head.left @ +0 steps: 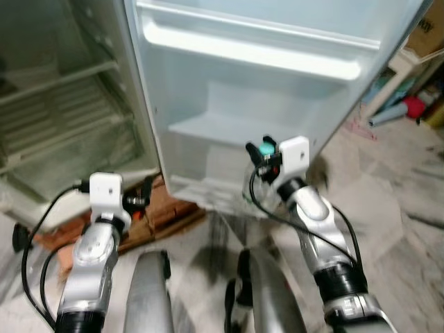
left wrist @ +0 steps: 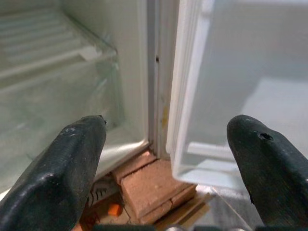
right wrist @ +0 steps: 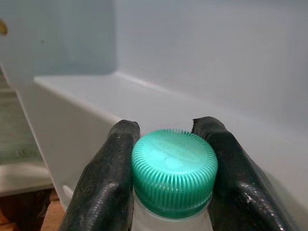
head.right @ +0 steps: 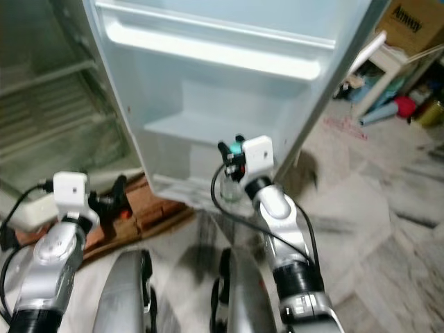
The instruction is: Restocking fridge
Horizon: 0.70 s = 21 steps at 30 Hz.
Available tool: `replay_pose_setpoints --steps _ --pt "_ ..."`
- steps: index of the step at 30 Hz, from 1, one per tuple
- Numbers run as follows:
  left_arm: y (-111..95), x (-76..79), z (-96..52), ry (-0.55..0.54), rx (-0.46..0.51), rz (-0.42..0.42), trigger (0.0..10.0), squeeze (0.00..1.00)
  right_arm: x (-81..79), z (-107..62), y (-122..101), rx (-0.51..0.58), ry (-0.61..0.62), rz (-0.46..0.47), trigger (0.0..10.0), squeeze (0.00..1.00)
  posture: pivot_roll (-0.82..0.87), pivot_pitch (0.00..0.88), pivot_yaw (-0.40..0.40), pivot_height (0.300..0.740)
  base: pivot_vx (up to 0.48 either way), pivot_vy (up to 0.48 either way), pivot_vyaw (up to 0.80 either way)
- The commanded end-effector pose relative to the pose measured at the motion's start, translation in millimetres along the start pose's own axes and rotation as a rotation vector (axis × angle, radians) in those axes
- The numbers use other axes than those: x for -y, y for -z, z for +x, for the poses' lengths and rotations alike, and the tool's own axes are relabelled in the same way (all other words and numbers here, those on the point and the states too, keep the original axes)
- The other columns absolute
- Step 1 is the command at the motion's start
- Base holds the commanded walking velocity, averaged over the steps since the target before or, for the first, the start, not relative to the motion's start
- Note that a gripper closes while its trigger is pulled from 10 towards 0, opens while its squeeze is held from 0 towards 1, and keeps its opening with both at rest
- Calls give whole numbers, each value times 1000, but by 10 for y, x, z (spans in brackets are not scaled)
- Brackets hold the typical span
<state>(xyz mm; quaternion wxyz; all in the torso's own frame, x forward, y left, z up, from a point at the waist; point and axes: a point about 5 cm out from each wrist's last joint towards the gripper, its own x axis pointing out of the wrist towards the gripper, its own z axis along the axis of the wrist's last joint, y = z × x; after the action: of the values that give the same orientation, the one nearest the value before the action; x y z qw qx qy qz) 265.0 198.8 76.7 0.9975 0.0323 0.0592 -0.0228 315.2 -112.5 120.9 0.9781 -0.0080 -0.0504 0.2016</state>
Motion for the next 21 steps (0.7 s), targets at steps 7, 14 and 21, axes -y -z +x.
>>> replay_pose_setpoints --steps 7,14,21 --pt "62 -8 -22 -23 -44 16 10000 0 13 62 -66 33 -3 -7 10000 0 78 167 -70 551 0 0 0" --pt "55 -106 -60 -84 -48 57 10000 0 -73 288 -231 94 -62 -36 10000 0 99 193 -75 551 0 0 0" --pt "81 -164 -144 -117 -63 75 10000 0 -79 487 -362 125 -111 -87 10000 0 114 227 -79 551 0 0 0"
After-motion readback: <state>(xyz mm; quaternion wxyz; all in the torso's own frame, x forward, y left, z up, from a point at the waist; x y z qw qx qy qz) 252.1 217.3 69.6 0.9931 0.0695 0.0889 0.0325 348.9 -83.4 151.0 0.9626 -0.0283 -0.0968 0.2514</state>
